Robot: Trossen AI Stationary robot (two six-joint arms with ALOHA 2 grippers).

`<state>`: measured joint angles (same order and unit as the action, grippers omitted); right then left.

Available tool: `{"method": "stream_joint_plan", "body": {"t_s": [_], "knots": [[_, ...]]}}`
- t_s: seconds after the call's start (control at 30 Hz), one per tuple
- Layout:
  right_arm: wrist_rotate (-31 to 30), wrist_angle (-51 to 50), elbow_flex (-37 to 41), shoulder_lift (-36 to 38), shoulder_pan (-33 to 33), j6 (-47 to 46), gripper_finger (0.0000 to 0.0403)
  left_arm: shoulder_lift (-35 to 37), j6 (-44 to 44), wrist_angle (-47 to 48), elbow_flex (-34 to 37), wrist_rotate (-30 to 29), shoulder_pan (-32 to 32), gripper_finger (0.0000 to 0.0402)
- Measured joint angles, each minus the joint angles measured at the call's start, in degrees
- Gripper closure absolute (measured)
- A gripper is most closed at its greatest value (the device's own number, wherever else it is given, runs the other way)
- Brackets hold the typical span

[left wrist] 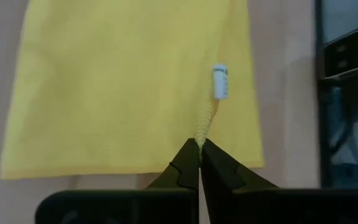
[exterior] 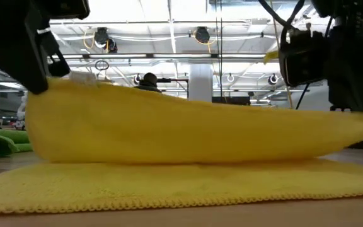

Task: Fold microfiber towels
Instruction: Fold the yellow towel

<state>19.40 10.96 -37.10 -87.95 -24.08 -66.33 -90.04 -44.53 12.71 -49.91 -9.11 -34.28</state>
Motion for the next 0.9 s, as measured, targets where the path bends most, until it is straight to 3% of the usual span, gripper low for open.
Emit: {"method": "stream_joint_plan", "body": {"t_s": [0.53, 0.73, 0.9], "knots": [[-1.3, 3.0, 0.0, -2.9, -2.2, -2.4, 0.0403, -0.8, 0.8, 0.4, 0.0, -0.3, 0.1, 0.0384], [-1.4, 1.7, 0.0, -2.9, -2.7, -3.0, 0.0403, -0.8, 1.1, 0.2, 0.0, -0.4, 0.1, 0.0396], [-1.4, 1.7, 0.0, -2.9, -2.7, -3.1, 0.0398, -0.8, 1.1, 0.2, 0.0, -0.3, 0.1, 0.0372]]}}
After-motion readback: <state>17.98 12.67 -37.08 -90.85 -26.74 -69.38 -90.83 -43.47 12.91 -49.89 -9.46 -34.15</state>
